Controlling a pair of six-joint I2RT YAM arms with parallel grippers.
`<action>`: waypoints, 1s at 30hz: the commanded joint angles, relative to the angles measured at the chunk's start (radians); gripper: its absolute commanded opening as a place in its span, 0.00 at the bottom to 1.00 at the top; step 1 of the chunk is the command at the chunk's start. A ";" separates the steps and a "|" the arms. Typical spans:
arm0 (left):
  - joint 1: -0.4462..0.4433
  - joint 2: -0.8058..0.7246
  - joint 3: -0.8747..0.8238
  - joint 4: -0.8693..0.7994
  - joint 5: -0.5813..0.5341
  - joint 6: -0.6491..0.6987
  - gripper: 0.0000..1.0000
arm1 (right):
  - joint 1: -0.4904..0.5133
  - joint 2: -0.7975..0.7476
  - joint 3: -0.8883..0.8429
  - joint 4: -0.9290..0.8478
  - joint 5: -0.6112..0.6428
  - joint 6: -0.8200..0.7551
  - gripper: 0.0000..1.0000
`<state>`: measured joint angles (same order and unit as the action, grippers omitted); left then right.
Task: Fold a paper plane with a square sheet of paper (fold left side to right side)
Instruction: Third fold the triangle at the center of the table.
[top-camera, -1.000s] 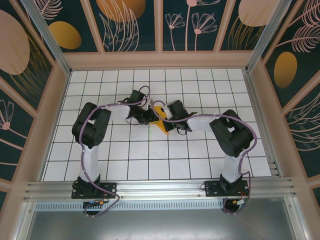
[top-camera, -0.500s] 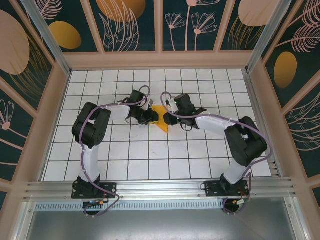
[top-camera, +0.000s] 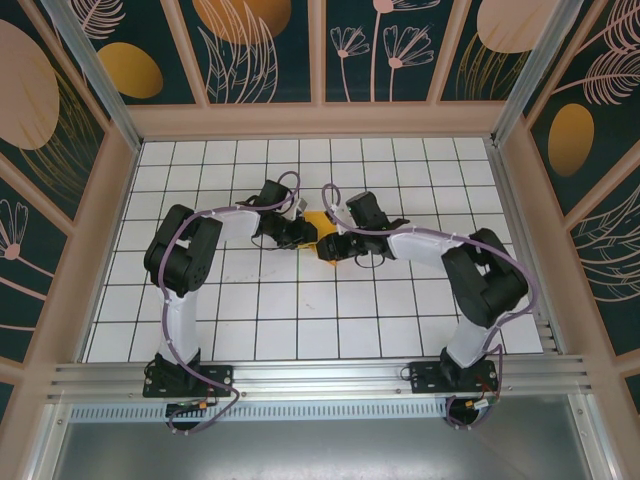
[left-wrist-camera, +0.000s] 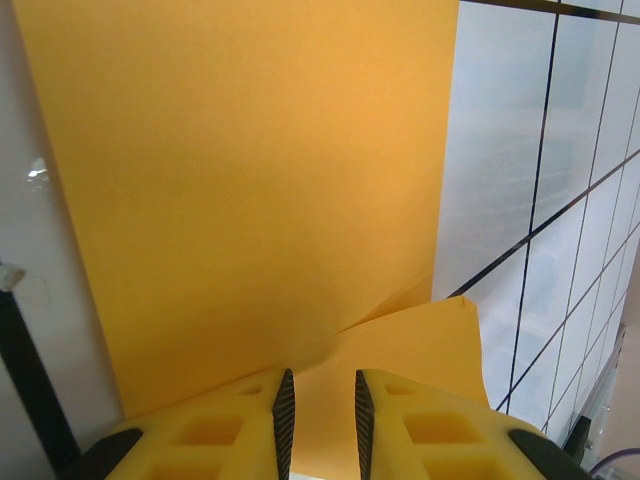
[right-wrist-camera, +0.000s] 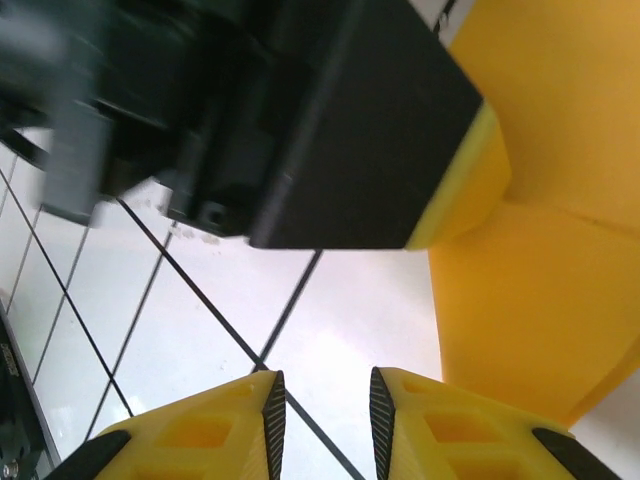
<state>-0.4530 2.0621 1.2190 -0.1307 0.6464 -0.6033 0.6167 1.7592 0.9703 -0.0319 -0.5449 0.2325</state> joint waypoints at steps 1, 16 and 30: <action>-0.007 0.054 -0.020 -0.024 -0.071 0.033 0.27 | 0.000 0.042 0.040 -0.015 -0.036 0.001 0.32; -0.008 0.059 -0.011 -0.033 -0.076 0.038 0.27 | 0.000 0.086 0.010 -0.055 0.006 -0.012 0.31; -0.007 0.064 -0.006 -0.035 -0.086 0.040 0.28 | 0.000 0.105 -0.010 -0.072 -0.013 -0.010 0.28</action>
<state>-0.4530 2.0636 1.2213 -0.1326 0.6464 -0.5976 0.6167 1.8473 0.9771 -0.0723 -0.5472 0.2340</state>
